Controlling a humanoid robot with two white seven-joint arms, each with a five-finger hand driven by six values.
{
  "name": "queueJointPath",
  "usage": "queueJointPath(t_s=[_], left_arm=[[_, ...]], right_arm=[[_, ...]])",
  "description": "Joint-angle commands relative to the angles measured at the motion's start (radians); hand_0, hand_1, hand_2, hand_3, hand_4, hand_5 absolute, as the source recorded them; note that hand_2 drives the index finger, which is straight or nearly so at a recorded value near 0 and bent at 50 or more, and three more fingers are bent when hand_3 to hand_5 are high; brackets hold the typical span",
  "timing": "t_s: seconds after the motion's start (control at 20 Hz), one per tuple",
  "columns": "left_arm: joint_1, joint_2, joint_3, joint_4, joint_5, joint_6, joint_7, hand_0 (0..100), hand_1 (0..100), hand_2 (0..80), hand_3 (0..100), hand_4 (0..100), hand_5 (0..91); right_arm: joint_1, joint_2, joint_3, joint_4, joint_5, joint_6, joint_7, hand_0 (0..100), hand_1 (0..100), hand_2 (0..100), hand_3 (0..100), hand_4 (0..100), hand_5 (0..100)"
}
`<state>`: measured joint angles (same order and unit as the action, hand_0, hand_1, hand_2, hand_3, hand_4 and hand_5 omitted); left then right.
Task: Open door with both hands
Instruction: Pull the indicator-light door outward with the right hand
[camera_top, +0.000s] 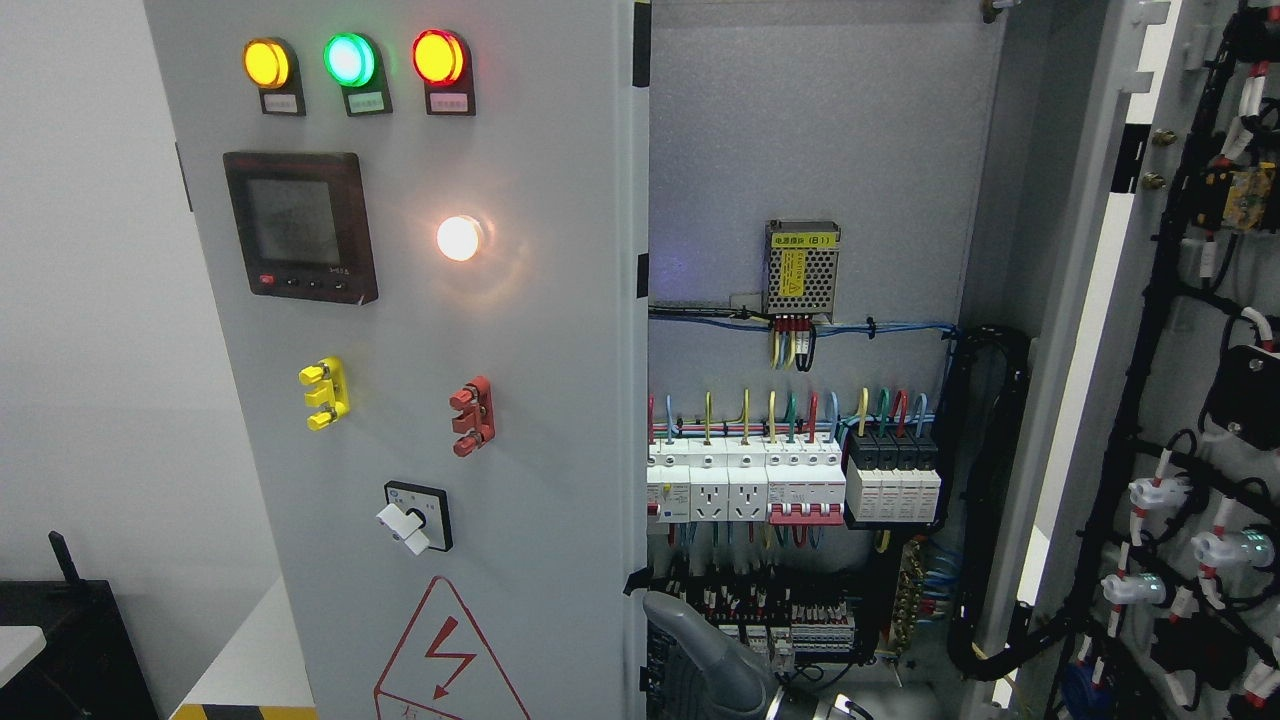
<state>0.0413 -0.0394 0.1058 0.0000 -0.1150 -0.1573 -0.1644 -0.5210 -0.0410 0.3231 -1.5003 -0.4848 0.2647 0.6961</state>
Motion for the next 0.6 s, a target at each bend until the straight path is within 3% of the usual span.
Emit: queueJointPath(t_s=[0.0,0.35,0.55], left_arm=[[0.000,-0.001,0.000,0.015,0.000,0.002,0.000,0,0,0.0,0,0,0.0],[0.000,-0.001,0.000,0.015,0.000,0.002,0.000,0,0,0.0,0,0,0.0],[0.000,-0.001,0.000,0.015,0.000,0.002,0.000,0,0,0.0,0,0,0.0]], right_arm=[[0.019,-0.008,0.020,-0.046,-0.009,0.001,0.010,38,0,0,0,0,0],[0.021,-0.014,0.088,-0.064,-0.009,0.001,0.013,38,0,0,0,0,0],[0.022,-0.013,0.096,-0.080,-0.011,0.001,0.013,38,0,0,0,0,0]])
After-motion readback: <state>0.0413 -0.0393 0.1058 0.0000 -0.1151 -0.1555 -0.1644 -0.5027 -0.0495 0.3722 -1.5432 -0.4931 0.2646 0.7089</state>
